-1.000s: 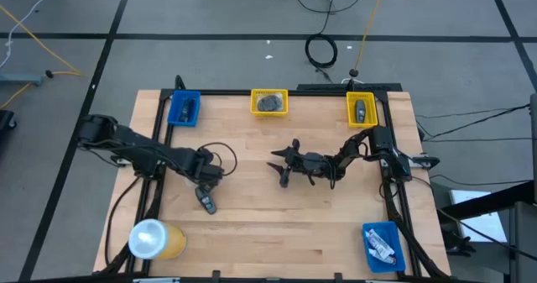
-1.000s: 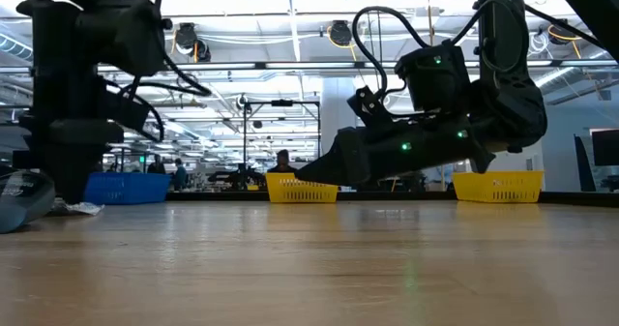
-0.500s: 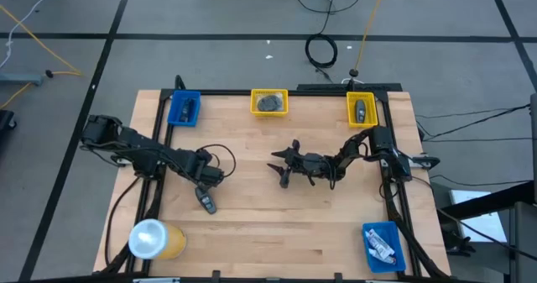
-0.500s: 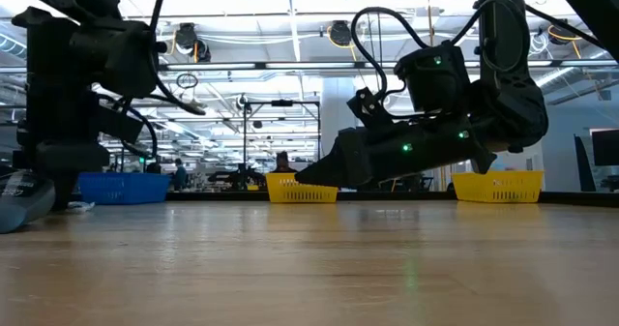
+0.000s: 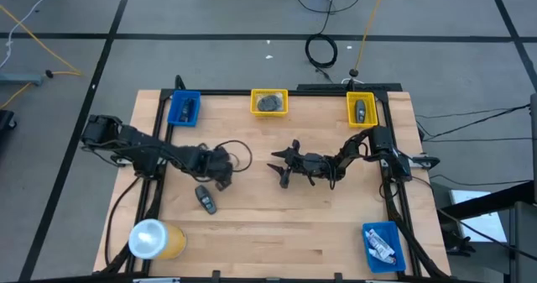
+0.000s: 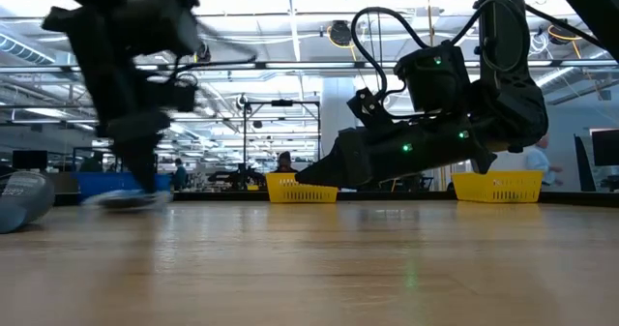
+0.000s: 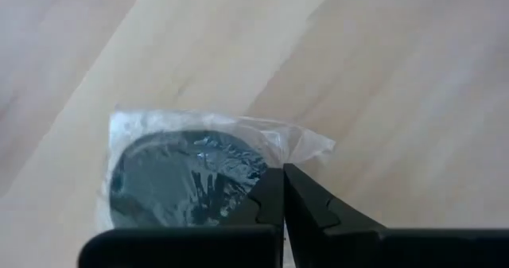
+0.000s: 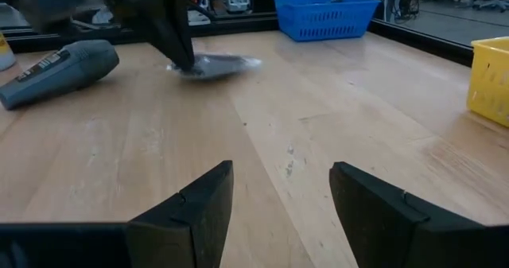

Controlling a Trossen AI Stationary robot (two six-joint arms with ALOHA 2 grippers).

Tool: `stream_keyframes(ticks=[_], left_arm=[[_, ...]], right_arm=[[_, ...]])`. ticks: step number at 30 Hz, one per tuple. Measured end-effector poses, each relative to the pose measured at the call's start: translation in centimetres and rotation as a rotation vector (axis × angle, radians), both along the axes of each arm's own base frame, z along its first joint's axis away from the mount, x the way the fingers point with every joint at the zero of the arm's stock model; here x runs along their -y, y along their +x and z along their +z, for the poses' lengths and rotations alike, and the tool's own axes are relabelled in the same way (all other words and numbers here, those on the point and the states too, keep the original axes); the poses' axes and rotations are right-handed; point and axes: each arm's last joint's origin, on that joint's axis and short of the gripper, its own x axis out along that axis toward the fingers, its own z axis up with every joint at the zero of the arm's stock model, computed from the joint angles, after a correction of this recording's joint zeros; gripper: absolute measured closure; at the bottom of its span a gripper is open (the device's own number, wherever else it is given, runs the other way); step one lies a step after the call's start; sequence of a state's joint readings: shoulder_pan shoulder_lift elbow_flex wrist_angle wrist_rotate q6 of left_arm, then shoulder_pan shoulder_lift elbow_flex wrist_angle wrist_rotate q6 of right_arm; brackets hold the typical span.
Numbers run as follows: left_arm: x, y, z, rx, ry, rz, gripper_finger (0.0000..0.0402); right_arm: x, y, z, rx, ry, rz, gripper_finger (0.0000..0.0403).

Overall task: Pick & Place Travel size toiletries
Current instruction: Put the hairbrush into the left yellow bin

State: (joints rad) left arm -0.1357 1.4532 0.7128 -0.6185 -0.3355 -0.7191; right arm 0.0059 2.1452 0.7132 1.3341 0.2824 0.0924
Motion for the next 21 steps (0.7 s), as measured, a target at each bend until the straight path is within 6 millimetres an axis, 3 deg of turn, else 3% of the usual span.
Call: stream_keyframes(ticks=[8,16,21], left_arm=[[-0.8,4.5,2.2,0.42,-0.038,-0.351,0.04],[-2.0,5.6,3.3,0.569,-0.073,-0.576,0.0401],[-2.2,6.0,3.7,0.63,-0.063,-0.666,0.0398]], right_arm=[[-0.2,-0.5,0.5,-0.057,-0.063,0.066,0.0202],[-0.5,-3.4,4.2,-0.152,-0.342,0.185,0.0202],[-0.5,-3.1,6.0,-0.213,-0.459,0.346,0.0202]])
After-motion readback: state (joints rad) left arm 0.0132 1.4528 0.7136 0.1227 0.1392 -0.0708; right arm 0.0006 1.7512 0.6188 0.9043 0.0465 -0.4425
